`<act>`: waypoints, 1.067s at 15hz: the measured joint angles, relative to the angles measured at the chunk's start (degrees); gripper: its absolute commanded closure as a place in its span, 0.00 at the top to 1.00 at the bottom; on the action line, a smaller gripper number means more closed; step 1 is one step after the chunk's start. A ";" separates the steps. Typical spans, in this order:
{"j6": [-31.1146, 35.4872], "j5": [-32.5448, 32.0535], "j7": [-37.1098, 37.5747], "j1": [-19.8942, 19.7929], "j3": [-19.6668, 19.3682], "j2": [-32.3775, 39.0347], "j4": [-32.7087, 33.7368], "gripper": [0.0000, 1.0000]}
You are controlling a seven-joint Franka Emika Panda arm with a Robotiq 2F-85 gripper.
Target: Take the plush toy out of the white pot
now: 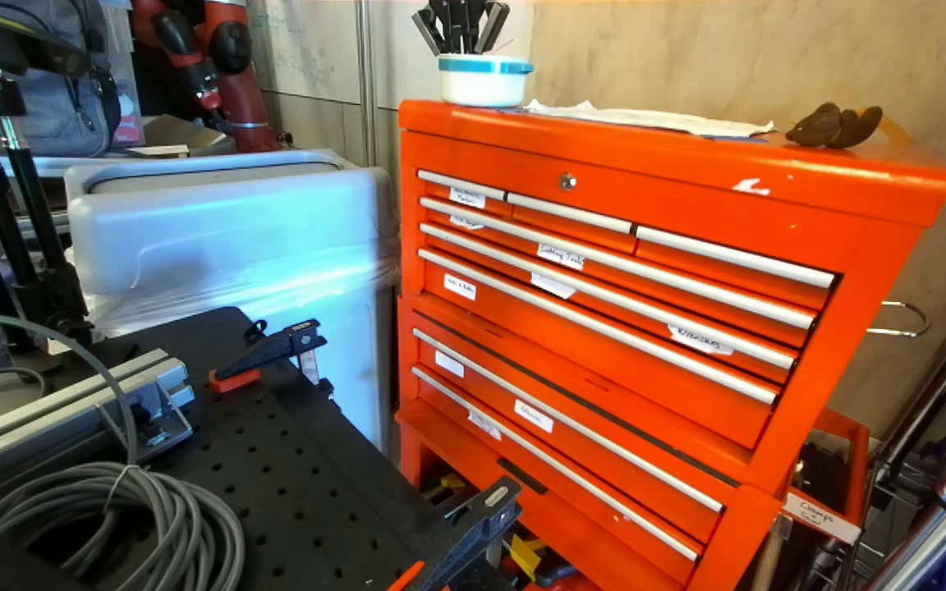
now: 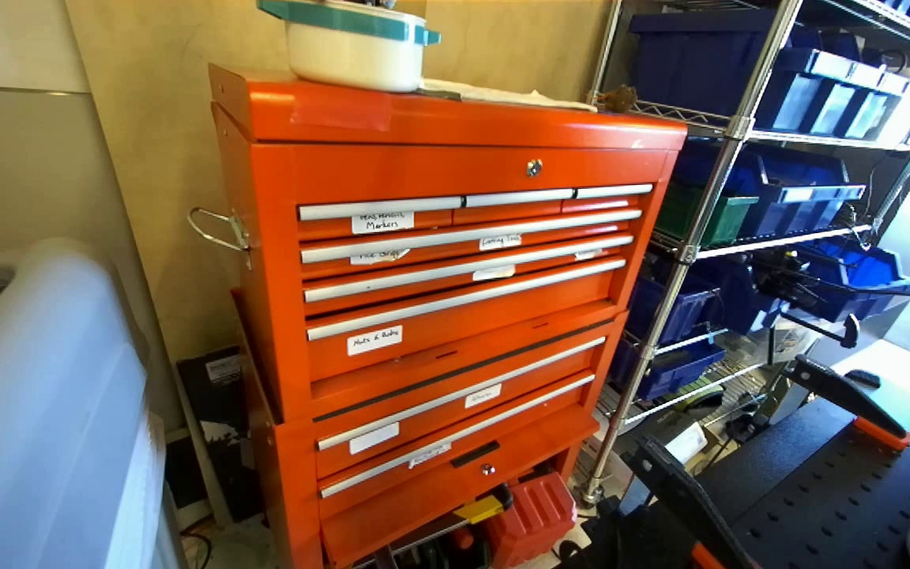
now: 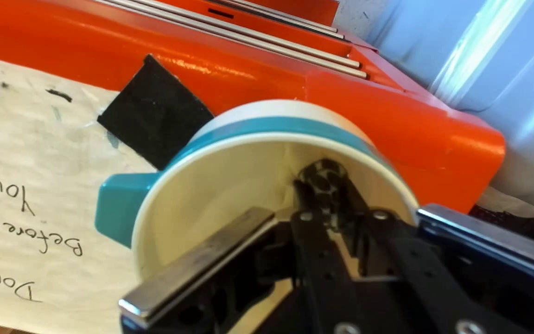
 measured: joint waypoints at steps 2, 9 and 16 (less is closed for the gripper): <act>-0.68 0.00 0.00 -0.04 -0.57 0.01 0.48 0.02; -2.22 2.90 0.00 -2.60 -1.39 -1.34 5.58 0.01; -3.47 8.66 0.41 -9.61 -4.64 -9.27 6.20 0.01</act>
